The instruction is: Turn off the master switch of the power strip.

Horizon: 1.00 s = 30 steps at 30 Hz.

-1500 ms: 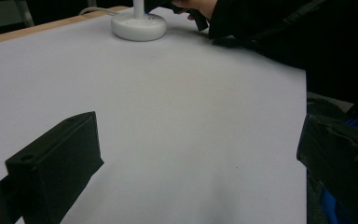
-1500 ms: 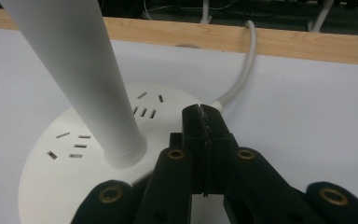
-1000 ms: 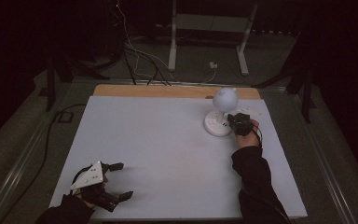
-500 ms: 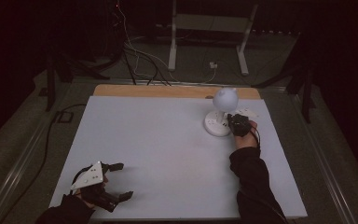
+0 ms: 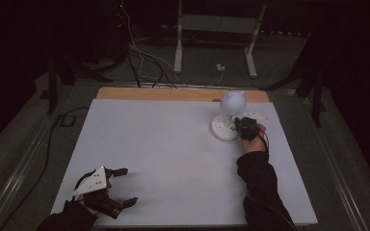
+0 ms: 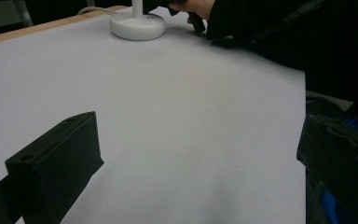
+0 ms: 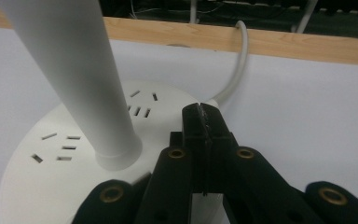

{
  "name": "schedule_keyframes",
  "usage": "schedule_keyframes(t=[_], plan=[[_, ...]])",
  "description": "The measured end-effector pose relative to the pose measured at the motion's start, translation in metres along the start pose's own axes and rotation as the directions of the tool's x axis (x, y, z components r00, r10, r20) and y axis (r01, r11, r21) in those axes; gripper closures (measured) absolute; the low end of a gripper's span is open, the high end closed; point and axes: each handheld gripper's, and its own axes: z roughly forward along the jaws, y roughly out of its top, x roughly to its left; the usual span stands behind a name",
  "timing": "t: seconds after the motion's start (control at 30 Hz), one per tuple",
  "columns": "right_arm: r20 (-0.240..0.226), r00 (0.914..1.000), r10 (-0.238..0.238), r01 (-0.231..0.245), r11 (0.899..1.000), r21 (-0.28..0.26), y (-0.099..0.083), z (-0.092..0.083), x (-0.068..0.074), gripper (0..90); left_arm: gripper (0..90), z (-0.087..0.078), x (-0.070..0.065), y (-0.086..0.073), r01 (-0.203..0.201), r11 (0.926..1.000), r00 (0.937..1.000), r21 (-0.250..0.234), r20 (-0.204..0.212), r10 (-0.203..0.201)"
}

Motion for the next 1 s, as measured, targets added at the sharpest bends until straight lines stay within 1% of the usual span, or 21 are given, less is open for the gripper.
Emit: schedule_keyframes(t=[0.1,0.17,0.23,0.33,0.37,0.4,0.43,0.47,0.53,0.6,0.67,0.8,1.0], plan=[[0.002,1.0,0.003,-0.003,1.0,-0.002,0.0,0.0,0.0,90.0,0.2,0.0,0.0,0.0,0.0,1.0,1.0,0.0,0.0,0.0],[0.01,0.9998,-0.014,0.014,1.0,0.003,0.001,0.0,0.001,90.0,0.2,0.0,0.0,0.0,-0.001,1.0,1.0,-0.001,-0.002,0.001],[0.013,0.9998,-0.017,0.017,1.0,0.004,0.001,0.0,0.002,90.0,0.2,0.0,0.0,0.0,0.002,1.0,1.0,-0.001,-0.001,-0.002],[0.014,0.9998,-0.015,0.015,1.0,-0.002,0.0,0.0,0.002,90.0,0.2,0.0,0.001,0.0,0.0,1.0,1.0,-0.001,-0.002,0.0],[0.018,0.9996,-0.021,0.021,1.0,-0.011,-0.001,0.0,0.003,90.0,0.2,0.0,0.0,0.0,0.001,1.0,1.0,-0.002,-0.002,-0.001],[-0.045,0.999,-0.005,0.003,0.999,-0.034,0.0,-0.002,0.003,90.0,0.2,-0.001,0.001,0.0,0.0,1.0,1.0,-0.002,-0.003,0.0],[-0.036,0.9991,-0.02,0.019,0.999,-0.035,-0.001,-0.002,0.005,90.0,0.2,-0.001,0.001,0.0,0.0,1.0,1.0,-0.002,-0.003,0.0],[-0.009,0.9987,-0.05,0.049,0.998,-0.044,-0.002,-0.003,0.006,90.0,0.2,-0.001,0.001,0.0,0.004,1.0,1.0,-0.004,-0.004,-0.004],[-0.014,0.9995,-0.029,0.028,0.997,-0.068,-0.005,-0.004,0.005,90.0,0.2,-0.001,0.001,0.0,0.006,1.0,1.0,-0.005,-0.004,-0.006],[-0.001,0.9998,-0.018,0.018,0.996,-0.087,-0.005,-0.007,0.002,89.4,0.2,-0.001,0.002,0.0,0.005,1.0,1.0,-0.005,-0.005,-0.005],[-0.009,1.0,0.0,-0.001,0.995,-0.098,-0.002,-0.009,-0.001,84.3,0.2,-0.001,0.001,0.0,0.004,1.0,1.0,-0.005,-0.003,-0.004],[-0.008,0.9999,-0.015,0.014,0.994,-0.107,0.002,-0.014,-0.003,83.3,0.2,-0.001,0.001,0.0,0.001,1.0,1.0,-0.003,-0.002,-0.001],[-0.01,0.9999,-0.003,0.002,0.994,-0.108,0.006,-0.018,-0.006,82.3,0.2,-0.001,0.001,0.0,0.0,1.0,1.0,-0.004,-0.004,0.0]])
